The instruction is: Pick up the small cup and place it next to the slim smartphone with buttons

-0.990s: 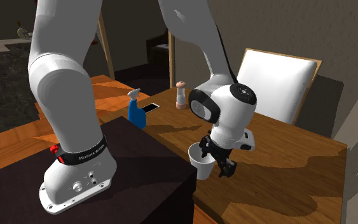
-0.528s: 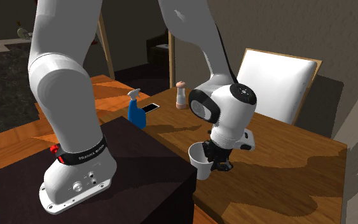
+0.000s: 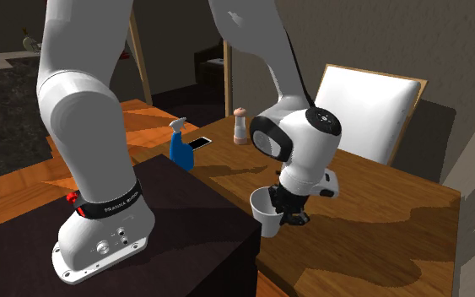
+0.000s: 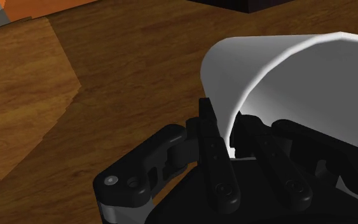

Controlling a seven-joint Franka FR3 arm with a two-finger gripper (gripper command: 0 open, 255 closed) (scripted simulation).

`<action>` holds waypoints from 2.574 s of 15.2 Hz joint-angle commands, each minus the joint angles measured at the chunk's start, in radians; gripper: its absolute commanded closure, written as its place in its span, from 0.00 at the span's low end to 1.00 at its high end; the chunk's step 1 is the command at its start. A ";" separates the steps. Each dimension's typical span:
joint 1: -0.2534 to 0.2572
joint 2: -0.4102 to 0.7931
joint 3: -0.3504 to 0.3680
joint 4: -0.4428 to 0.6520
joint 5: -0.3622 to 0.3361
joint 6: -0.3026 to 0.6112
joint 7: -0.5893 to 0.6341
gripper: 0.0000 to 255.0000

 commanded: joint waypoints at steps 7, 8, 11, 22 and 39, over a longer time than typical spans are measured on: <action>0.080 -0.133 -0.109 -0.048 -0.179 -0.034 0.141 1.00; 0.091 -0.151 -0.124 -0.053 -0.205 -0.038 0.161 1.00; 0.120 -0.208 -0.168 -0.068 -0.288 -0.053 0.225 1.00; 0.172 -0.436 -0.274 -0.096 -0.634 -0.130 0.492 1.00; 0.121 -0.717 -0.136 -0.136 -0.912 -0.264 0.839 1.00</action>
